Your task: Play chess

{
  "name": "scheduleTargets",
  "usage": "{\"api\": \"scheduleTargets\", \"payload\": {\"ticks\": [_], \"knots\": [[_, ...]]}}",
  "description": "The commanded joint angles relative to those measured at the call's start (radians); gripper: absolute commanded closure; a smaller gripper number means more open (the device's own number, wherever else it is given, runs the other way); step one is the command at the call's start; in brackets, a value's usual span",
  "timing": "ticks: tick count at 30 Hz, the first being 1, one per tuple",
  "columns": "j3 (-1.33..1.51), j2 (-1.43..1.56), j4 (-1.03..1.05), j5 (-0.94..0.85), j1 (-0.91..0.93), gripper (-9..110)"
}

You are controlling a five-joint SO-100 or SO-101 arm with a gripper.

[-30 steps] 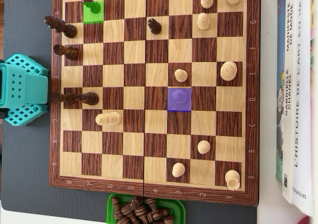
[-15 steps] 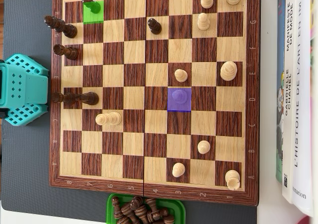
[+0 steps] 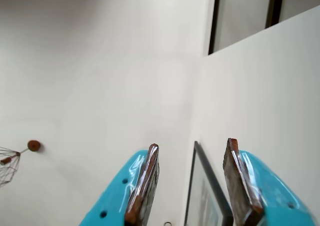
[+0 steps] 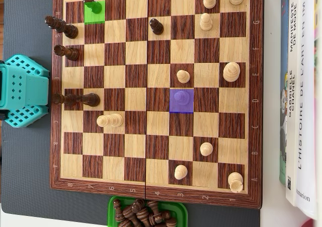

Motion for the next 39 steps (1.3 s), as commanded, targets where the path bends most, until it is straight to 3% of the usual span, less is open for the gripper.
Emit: {"api": "scheduleTargets", "payload": {"ticks": [1,14,20,26,39], "knots": [[0.023,-0.012,0.0,-0.002,0.002,83],[0.023,-0.014,0.017,-0.005,0.003,83],[0.018,-0.012,0.183,-0.005,0.003,83],[-0.072,-0.012,0.456,-0.005,0.005,83],[-0.348,-0.012,1.35,-0.005,0.002,83]]}}
